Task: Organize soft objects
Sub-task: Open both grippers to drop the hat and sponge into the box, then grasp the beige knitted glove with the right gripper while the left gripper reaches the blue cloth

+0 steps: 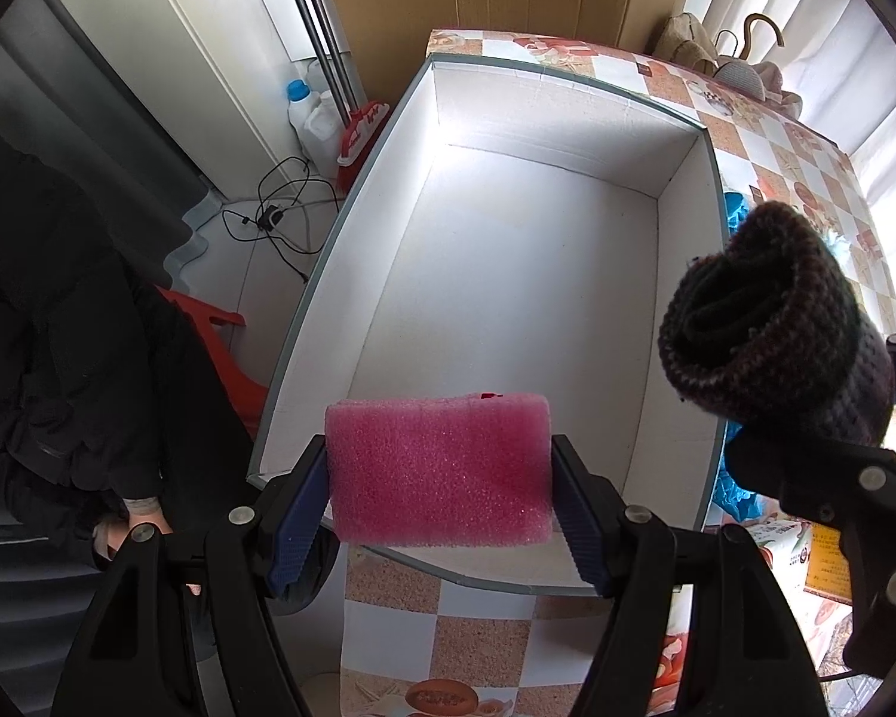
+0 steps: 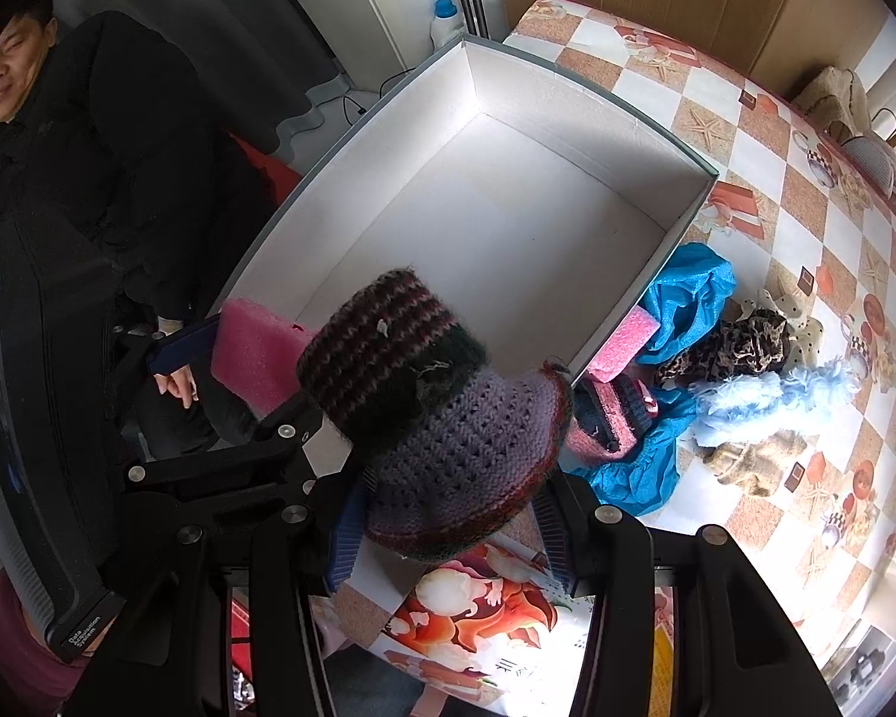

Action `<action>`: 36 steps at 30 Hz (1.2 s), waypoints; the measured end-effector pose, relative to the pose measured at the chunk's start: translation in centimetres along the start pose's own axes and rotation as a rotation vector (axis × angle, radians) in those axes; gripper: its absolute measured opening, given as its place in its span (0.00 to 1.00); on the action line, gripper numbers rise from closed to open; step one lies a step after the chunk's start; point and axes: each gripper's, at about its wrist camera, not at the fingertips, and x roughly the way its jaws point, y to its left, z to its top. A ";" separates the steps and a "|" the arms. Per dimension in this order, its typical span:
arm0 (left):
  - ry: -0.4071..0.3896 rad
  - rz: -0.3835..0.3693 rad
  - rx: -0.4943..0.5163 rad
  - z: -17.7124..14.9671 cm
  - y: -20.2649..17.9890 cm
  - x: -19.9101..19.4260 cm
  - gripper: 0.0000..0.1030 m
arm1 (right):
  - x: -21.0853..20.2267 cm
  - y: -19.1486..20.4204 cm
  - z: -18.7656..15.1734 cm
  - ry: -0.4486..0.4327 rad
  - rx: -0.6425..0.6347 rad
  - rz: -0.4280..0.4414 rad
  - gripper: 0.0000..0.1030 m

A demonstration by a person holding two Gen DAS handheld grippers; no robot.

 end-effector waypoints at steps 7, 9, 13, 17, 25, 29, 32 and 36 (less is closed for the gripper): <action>0.038 -0.075 -0.037 0.2 0.2 0.3 0.80 | -0.5 -1.2 0.6 -0.026 0.050 0.084 0.96; 0.026 -0.110 -0.063 0.2 0.4 0.0 0.84 | -1.1 -1.9 0.5 -0.033 0.078 0.094 0.96; -0.041 -0.212 -0.092 0.6 0.2 -1.9 0.85 | -2.8 -4.0 -0.4 -0.006 0.134 0.084 0.99; -0.103 -0.304 -0.056 1.4 -2.1 -4.1 0.86 | -5.5 -7.9 -2.7 0.024 0.251 0.141 0.99; -0.003 -0.307 0.133 1.8 -11.0 -3.8 0.86 | -11.1 -15.8 -7.8 0.075 0.355 0.037 0.99; 0.119 -0.252 0.155 0.9 -14.7 -1.1 0.86 | -9.9 -20.5 -8.5 0.130 0.364 -0.069 0.99; 0.177 -0.231 0.151 0.4 -16.7 0.4 0.86 | -6.6 -23.8 -8.3 0.179 0.364 -0.080 0.99; 0.237 -0.170 0.129 0.4 -18.7 3.0 0.86 | -0.8 -26.5 -6.7 0.228 0.322 -0.081 0.99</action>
